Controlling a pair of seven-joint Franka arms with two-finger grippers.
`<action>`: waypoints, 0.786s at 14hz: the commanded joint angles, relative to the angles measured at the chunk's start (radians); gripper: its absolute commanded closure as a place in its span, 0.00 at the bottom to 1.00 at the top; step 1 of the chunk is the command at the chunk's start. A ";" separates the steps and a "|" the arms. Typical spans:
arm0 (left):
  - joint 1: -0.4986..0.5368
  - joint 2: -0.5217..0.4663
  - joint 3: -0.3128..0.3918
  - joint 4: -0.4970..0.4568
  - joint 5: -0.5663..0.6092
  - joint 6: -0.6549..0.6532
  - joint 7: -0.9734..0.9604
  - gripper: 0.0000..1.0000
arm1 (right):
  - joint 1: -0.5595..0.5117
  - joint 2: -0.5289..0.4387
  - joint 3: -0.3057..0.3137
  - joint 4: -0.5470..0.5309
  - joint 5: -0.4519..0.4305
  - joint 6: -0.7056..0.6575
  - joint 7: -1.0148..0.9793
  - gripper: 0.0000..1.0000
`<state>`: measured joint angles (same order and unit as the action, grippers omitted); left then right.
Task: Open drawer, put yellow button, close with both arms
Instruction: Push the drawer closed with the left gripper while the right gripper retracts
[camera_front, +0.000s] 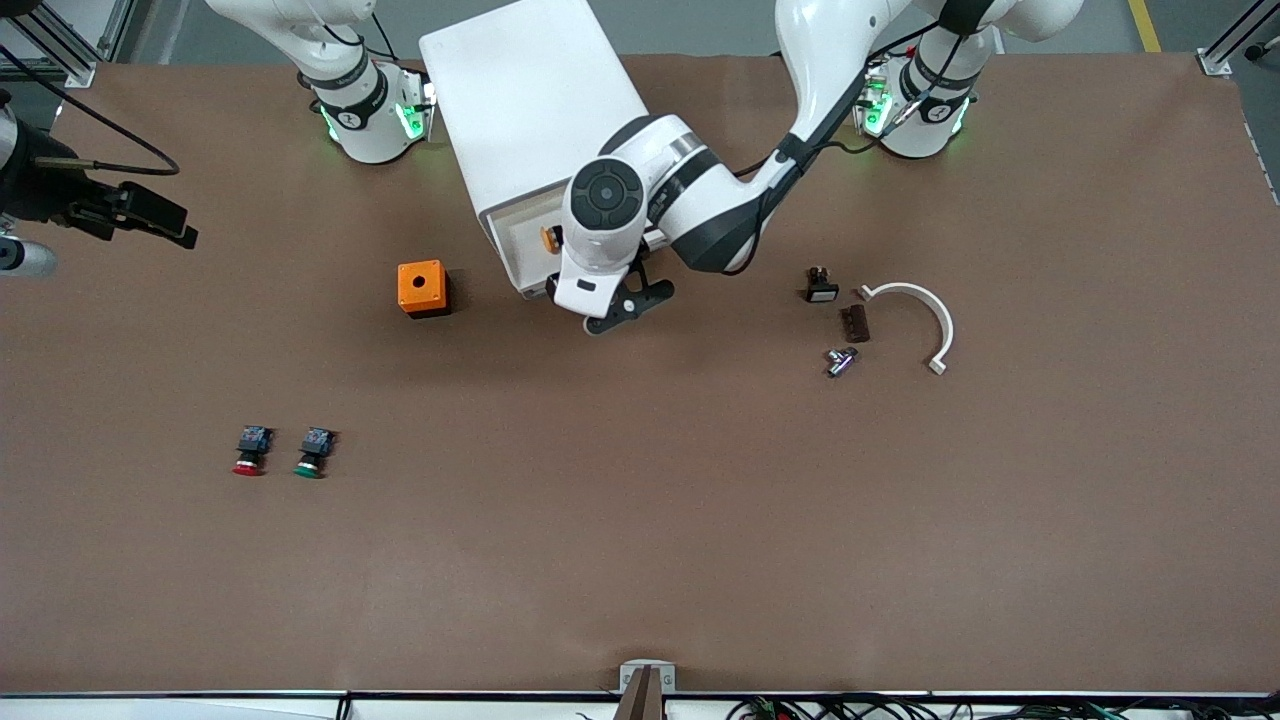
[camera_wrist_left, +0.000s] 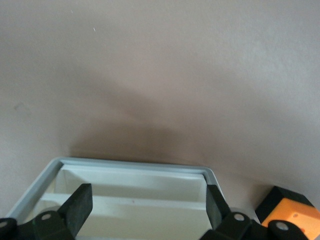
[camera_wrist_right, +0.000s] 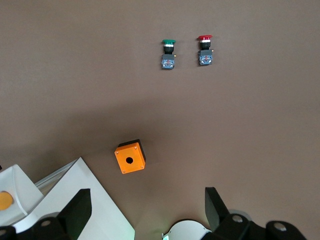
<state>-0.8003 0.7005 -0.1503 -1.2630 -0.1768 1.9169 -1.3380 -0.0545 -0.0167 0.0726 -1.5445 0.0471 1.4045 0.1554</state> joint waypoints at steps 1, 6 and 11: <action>-0.033 -0.016 0.000 -0.009 0.014 0.022 -0.043 0.00 | -0.005 -0.037 0.009 -0.032 -0.027 0.025 -0.010 0.00; -0.083 -0.013 0.002 -0.012 0.014 0.024 -0.108 0.00 | 0.015 -0.054 0.012 -0.029 -0.033 0.040 -0.008 0.00; -0.137 -0.006 0.002 -0.015 0.014 0.053 -0.158 0.00 | 0.016 -0.048 0.010 -0.023 -0.035 0.042 -0.010 0.00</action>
<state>-0.9038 0.7005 -0.1492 -1.2668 -0.1736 1.9400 -1.4538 -0.0414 -0.0458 0.0832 -1.5459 0.0324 1.4346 0.1533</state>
